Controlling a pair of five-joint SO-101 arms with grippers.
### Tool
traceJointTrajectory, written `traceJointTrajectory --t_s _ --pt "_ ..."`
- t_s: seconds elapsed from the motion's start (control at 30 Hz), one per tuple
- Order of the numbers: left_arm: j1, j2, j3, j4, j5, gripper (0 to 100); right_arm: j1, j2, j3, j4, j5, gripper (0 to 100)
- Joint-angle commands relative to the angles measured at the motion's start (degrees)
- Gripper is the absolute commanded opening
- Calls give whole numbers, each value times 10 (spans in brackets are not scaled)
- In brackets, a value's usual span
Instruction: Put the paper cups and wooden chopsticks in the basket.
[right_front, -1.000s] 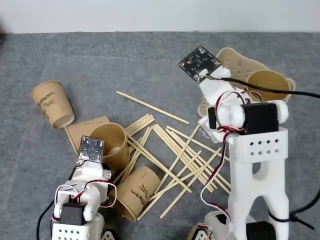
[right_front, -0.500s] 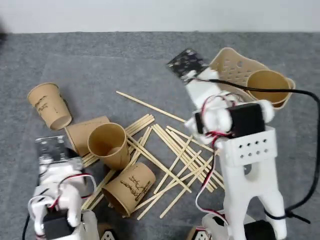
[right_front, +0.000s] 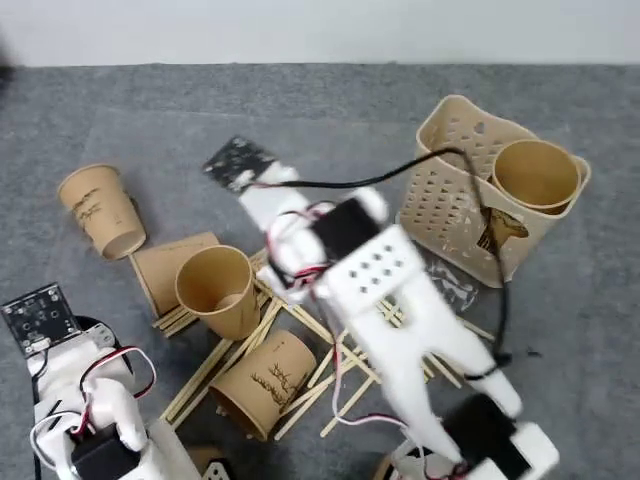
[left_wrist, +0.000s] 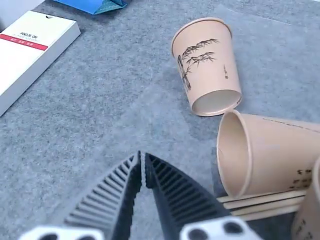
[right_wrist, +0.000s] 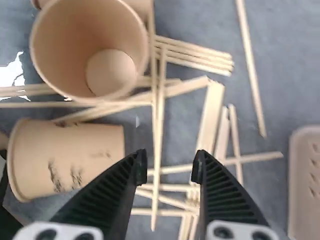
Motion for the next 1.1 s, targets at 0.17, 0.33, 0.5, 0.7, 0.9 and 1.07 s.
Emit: traceJointTrajectory --t_s 0.17,0.33,0.5,0.7,0.9,1.07 --pt "-3 -9 -4 -6 0 15 -52 23 -7 -90 -20 169" --pt "-3 -9 -4 -6 0 15 -55 66 -8 -138 -23 169" --pt "-3 -9 -3 -6 0 15 -59 121 -27 -140 -23 165" --pt "-3 -9 -3 -6 0 15 -58 161 -40 -124 -19 151" --pt "-2 -9 -3 -6 0 15 -51 158 -71 -71 10 13" --pt "-2 -9 0 -6 0 15 -35 145 -133 -23 19 9"
